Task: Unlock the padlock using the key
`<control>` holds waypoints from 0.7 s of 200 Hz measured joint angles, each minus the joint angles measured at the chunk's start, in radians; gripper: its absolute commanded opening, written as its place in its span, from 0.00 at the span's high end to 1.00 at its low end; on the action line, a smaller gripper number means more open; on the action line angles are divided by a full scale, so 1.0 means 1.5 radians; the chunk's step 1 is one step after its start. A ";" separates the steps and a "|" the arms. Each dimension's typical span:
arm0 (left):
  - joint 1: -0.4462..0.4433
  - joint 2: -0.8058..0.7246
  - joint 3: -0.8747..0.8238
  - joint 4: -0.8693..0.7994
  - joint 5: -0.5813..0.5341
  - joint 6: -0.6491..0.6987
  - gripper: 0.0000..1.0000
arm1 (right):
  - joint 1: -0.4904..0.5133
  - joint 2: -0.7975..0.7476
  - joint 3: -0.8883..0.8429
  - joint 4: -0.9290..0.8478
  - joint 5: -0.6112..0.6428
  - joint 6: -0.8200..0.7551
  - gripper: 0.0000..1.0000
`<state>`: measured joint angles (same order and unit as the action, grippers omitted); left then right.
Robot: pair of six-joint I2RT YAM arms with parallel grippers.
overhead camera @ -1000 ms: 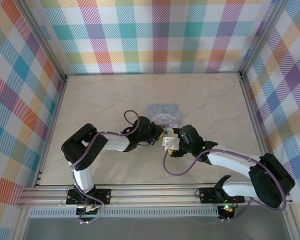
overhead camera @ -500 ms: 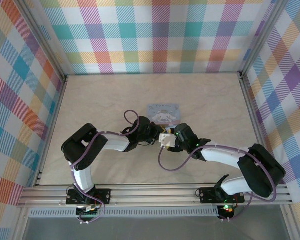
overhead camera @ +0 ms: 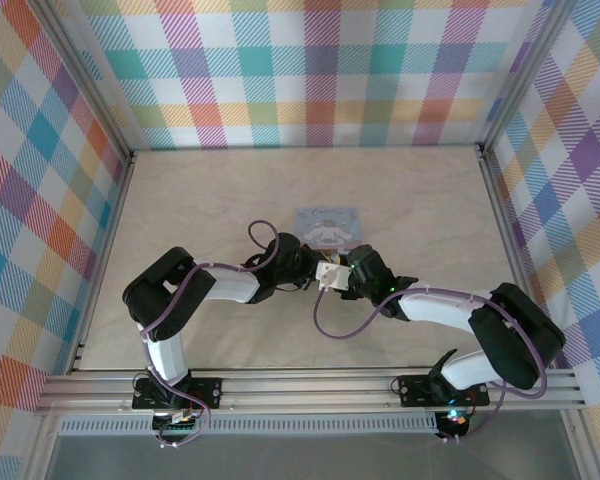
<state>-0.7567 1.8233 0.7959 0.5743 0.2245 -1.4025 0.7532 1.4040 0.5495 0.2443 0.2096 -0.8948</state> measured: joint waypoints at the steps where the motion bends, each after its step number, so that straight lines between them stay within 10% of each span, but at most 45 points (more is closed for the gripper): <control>1: 0.000 0.000 0.000 0.000 0.000 0.000 0.92 | 0.000 0.000 0.000 0.001 0.000 0.000 0.61; 140: 0.000 0.000 0.001 -0.002 0.000 0.000 0.92 | 0.010 0.028 0.000 0.040 0.011 0.024 0.78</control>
<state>-0.7567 1.8233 0.7975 0.5713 0.2245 -1.4029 0.7677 1.4467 0.5495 0.3038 0.2256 -0.8593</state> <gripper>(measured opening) 0.080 0.230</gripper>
